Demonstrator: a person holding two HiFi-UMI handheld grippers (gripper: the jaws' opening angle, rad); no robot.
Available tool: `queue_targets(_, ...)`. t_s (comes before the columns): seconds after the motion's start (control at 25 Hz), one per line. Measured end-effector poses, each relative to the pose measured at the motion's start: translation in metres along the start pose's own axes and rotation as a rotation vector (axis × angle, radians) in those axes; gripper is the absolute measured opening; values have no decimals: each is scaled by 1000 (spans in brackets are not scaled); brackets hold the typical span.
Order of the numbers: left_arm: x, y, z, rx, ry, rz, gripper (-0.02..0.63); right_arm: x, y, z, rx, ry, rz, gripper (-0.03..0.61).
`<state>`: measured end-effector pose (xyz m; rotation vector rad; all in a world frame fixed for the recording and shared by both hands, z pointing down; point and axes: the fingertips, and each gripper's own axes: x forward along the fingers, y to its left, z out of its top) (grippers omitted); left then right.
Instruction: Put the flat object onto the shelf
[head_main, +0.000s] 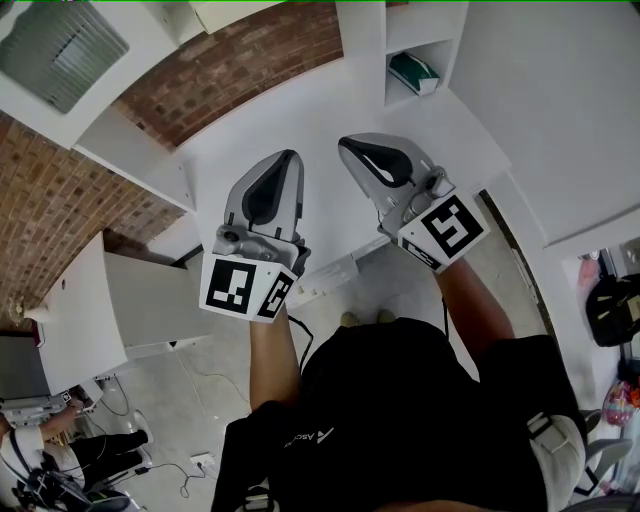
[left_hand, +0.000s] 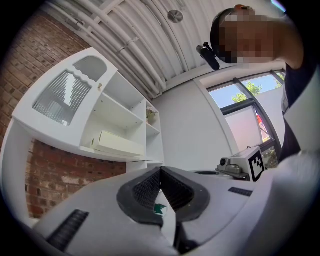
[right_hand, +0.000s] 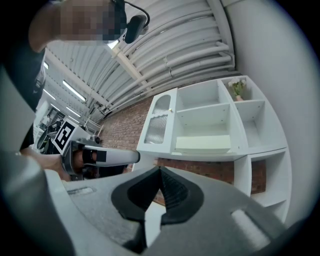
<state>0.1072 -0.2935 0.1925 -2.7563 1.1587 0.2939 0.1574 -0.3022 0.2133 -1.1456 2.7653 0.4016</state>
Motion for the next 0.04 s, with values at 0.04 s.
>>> queue_targets(0.04, 1, 0, 0, -3, -1, -1, -2, 1, 0, -1, 1, 0, 2, 0)
